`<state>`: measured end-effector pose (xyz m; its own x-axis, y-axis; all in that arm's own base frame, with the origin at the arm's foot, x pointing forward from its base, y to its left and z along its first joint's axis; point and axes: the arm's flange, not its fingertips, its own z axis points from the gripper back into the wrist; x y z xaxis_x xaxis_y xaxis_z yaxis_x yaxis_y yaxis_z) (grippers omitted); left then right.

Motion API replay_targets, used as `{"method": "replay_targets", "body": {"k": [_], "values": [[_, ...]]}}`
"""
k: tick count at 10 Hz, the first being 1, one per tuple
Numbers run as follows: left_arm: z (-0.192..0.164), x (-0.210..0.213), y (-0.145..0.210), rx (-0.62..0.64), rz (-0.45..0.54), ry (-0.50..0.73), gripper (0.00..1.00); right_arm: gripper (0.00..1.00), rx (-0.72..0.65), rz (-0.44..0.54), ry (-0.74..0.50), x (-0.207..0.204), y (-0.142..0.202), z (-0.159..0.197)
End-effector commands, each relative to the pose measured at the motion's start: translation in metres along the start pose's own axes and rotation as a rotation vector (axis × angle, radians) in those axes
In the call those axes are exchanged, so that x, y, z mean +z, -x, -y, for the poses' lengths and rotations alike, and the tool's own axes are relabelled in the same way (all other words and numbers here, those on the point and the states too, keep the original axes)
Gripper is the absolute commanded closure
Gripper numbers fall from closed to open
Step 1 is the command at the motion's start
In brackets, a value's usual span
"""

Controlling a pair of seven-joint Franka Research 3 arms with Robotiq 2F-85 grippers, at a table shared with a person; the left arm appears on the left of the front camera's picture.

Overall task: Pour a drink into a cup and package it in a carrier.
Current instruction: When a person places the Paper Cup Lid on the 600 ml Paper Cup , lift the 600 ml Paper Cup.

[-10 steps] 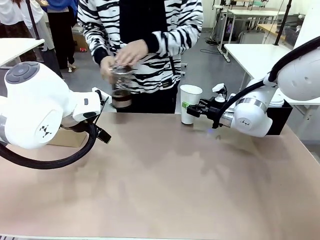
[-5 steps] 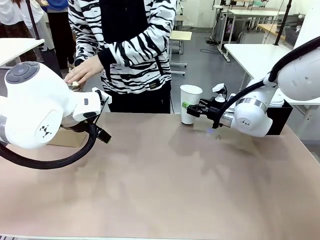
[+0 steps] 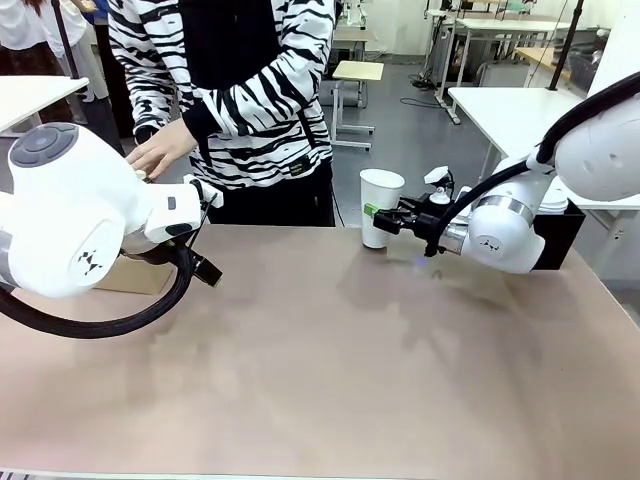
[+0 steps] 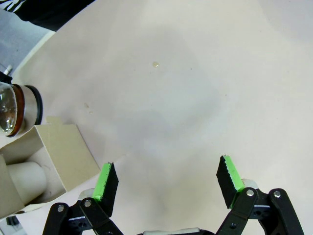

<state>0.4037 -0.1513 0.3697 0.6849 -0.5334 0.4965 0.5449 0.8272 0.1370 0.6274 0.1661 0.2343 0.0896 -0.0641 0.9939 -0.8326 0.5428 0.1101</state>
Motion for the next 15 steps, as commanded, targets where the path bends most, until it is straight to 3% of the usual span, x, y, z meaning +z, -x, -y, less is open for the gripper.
{"method": "replay_targets", "body": {"k": [1,15], "values": [[0.0002,0.0006,-0.0001,0.0,0.002,0.002,0.0,0.4,-0.002,0.001,0.004,-0.0016,-0.0017,-0.0012],[0.0002,0.0006,-0.0001,0.0,0.002,0.002,0.0,0.4,-0.002,0.001,0.004,-0.0016,-0.0017,-0.0012]]}}
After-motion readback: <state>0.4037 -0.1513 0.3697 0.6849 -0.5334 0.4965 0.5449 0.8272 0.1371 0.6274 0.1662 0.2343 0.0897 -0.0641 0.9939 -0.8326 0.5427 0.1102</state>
